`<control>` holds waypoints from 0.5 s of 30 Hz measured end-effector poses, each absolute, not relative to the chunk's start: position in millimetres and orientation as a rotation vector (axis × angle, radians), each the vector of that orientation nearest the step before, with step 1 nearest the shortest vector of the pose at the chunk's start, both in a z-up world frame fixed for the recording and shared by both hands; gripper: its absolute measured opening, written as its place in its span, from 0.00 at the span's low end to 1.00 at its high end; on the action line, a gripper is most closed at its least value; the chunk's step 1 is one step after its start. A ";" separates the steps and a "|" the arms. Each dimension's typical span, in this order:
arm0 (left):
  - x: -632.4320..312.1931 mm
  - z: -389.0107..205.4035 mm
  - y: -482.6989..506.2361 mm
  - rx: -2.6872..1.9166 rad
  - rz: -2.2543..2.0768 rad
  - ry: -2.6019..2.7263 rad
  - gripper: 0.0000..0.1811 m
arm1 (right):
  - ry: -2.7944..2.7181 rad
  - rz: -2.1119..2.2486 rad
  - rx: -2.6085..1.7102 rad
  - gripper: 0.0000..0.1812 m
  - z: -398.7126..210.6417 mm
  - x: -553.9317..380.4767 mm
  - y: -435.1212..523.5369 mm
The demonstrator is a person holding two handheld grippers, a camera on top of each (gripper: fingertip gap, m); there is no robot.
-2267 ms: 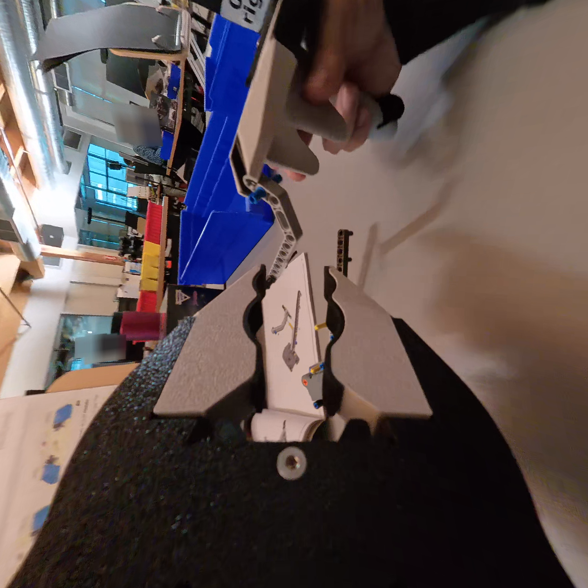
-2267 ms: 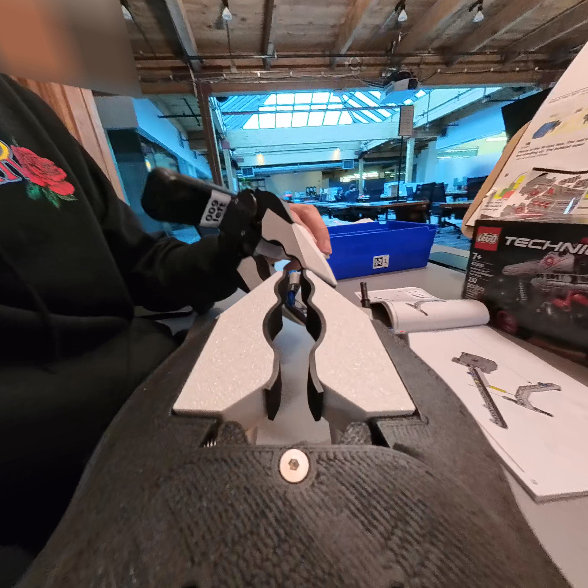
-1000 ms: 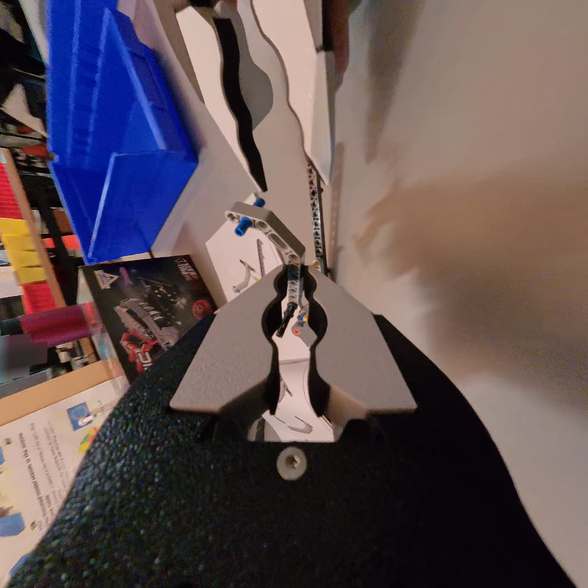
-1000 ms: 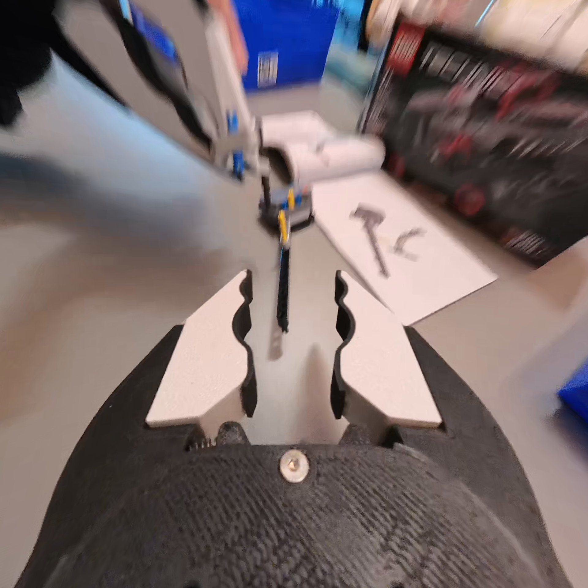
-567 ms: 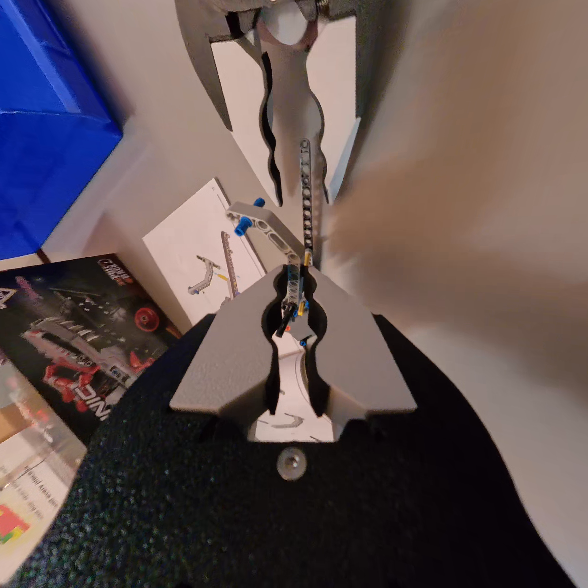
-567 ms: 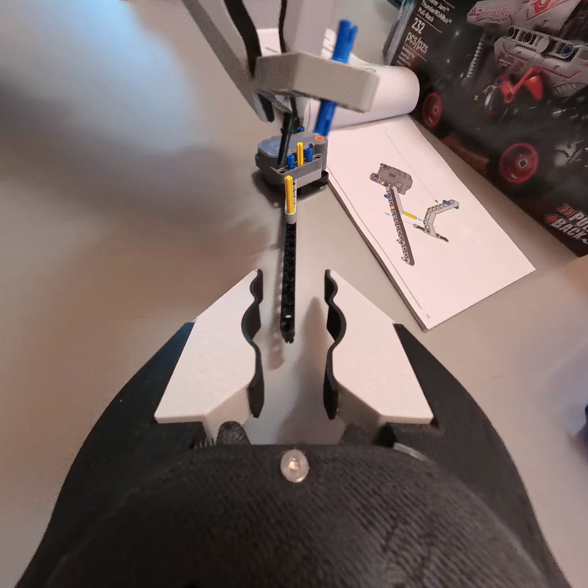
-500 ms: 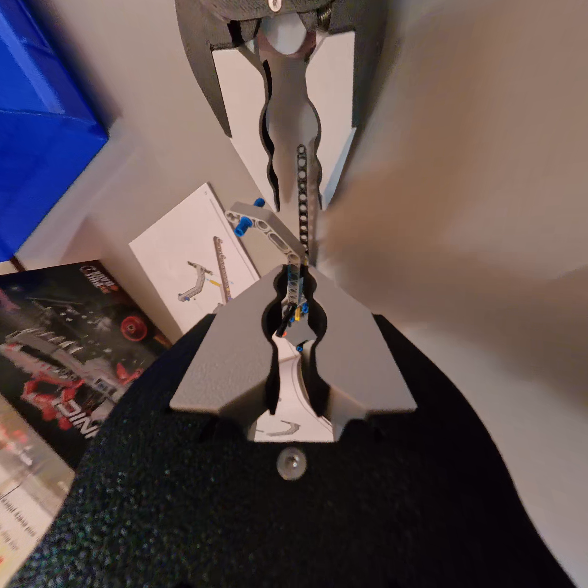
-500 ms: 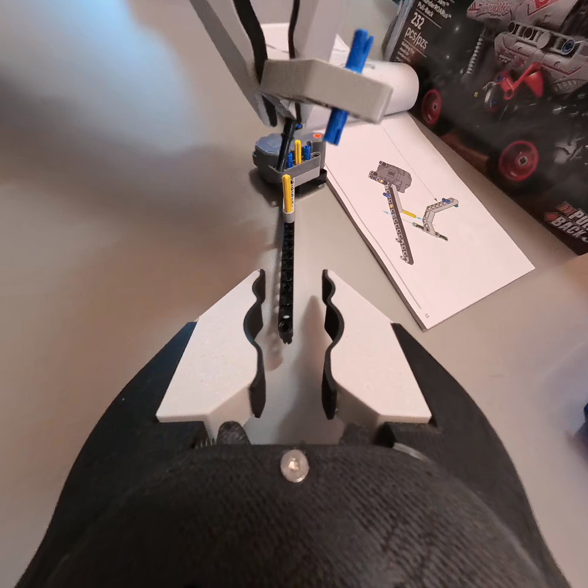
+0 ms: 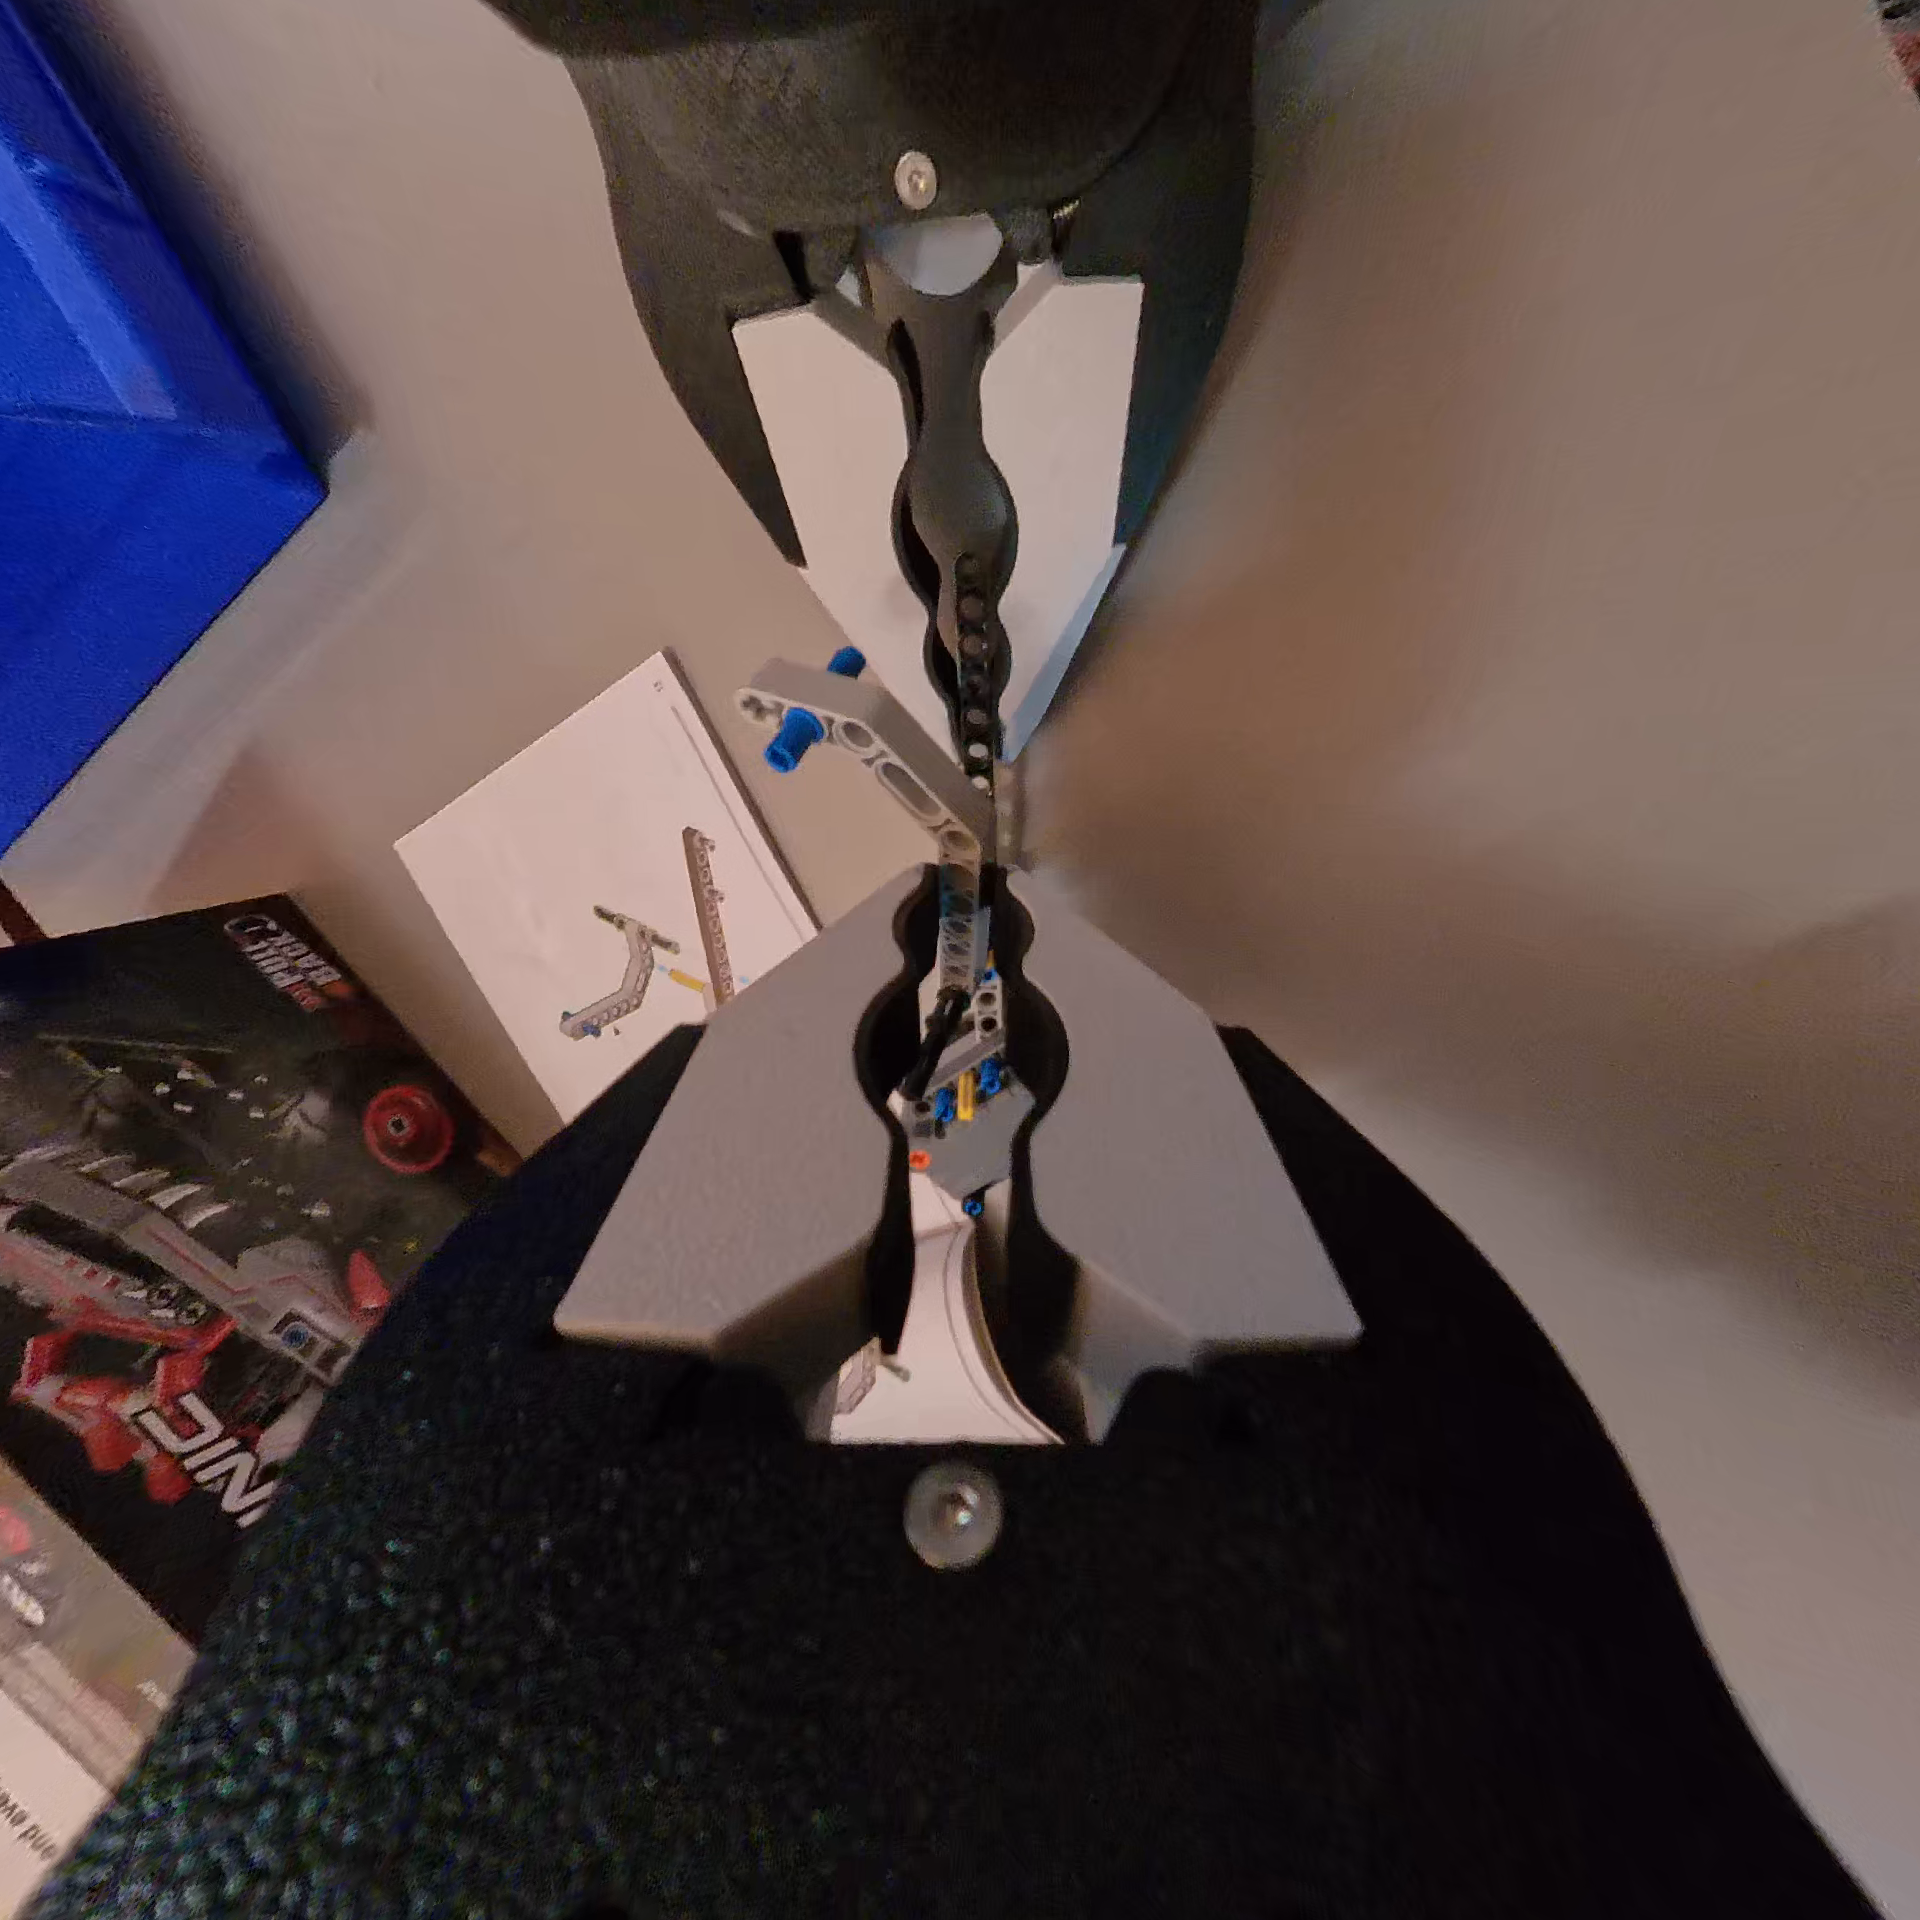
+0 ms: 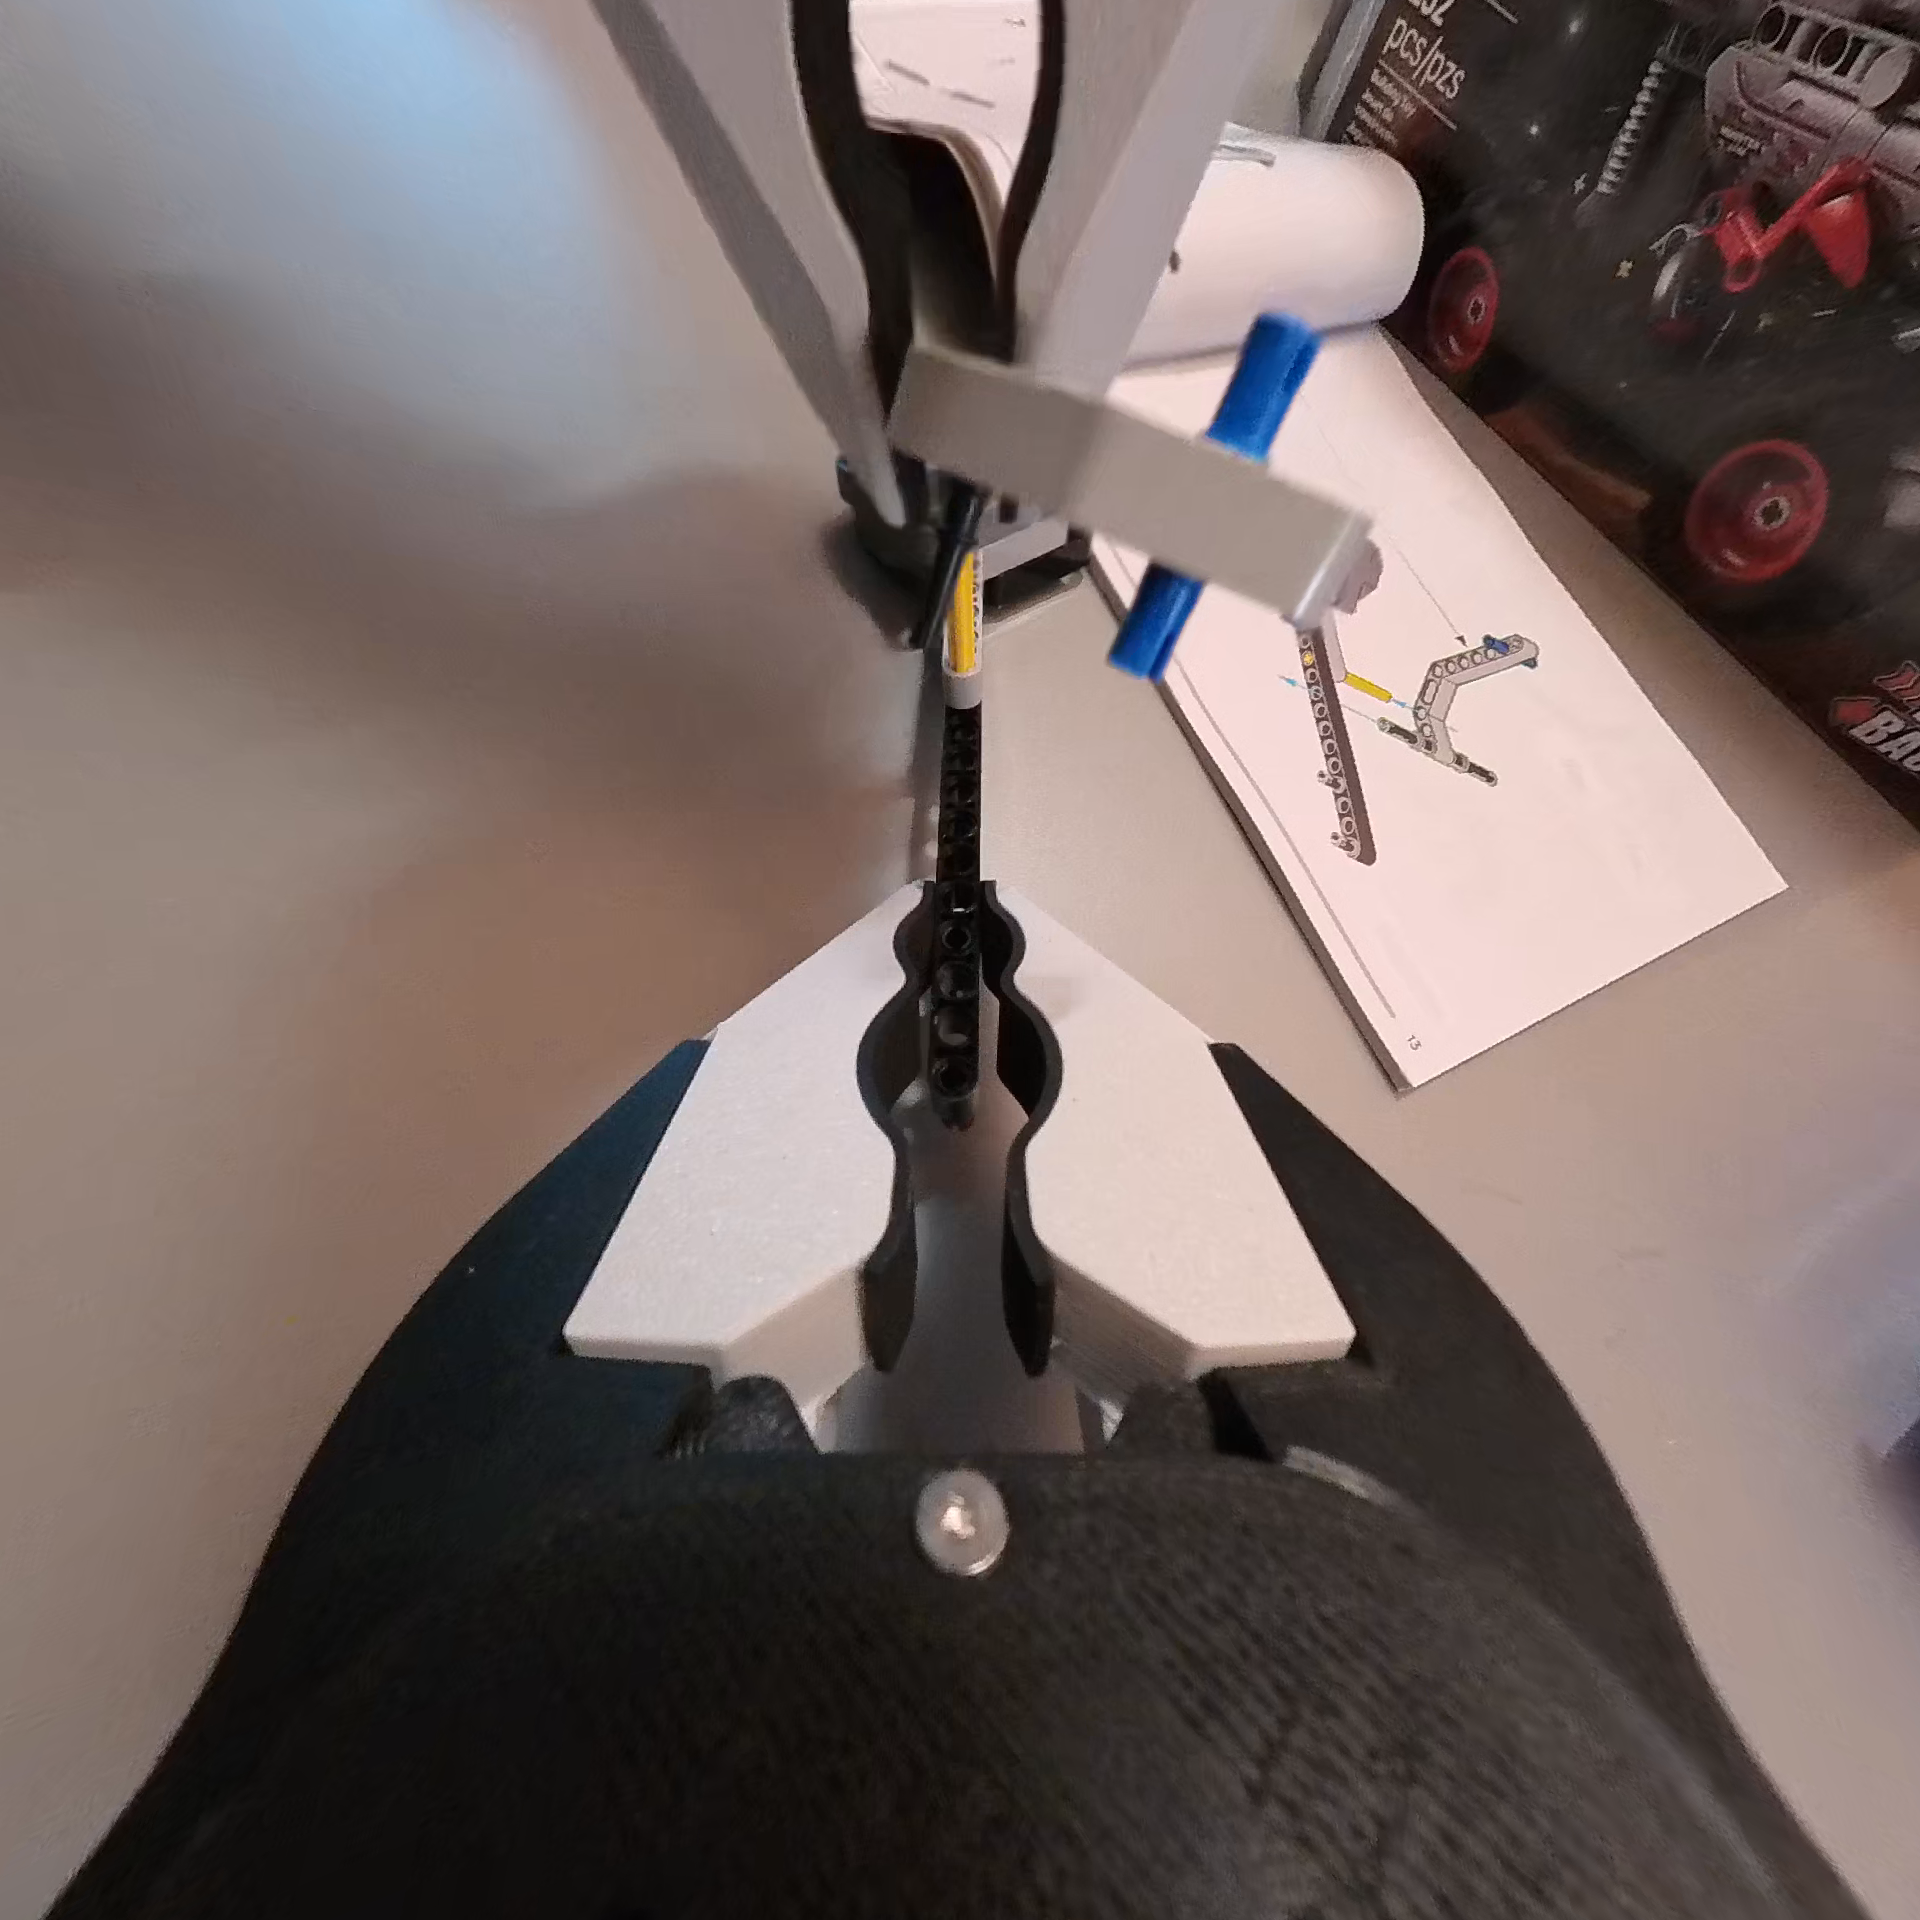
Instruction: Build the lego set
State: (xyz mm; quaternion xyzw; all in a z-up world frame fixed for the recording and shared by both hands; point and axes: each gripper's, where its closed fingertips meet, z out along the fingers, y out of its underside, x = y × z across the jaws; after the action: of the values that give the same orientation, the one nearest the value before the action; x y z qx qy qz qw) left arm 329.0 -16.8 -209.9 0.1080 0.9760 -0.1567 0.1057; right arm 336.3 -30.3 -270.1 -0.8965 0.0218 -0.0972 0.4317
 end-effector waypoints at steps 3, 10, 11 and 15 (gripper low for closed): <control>331.9 -218.5 -19.5 0.290 -0.438 2.872 0.04 | 0.051 -0.245 -2.236 0.02 -270.2 336.2 -30.5; 336.3 -231.6 -25.6 0.280 -0.415 2.819 0.04 | 0.098 -0.216 -2.103 0.09 -249.3 338.6 -34.8; 336.9 -232.2 -25.3 0.283 -0.406 2.810 0.04 | 0.104 -0.212 -2.103 0.09 -249.3 339.1 -36.0; 338.1 -232.5 -26.1 0.273 -0.412 2.789 0.04 | 0.097 -0.217 -2.131 0.10 -253.6 338.7 -36.6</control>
State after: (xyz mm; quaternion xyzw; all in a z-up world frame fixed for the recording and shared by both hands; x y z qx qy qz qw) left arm 338.1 -26.1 -232.5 0.0952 0.9729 -0.1436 0.1540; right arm 338.7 -36.6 -253.6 -0.8727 0.0397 -0.0890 0.4784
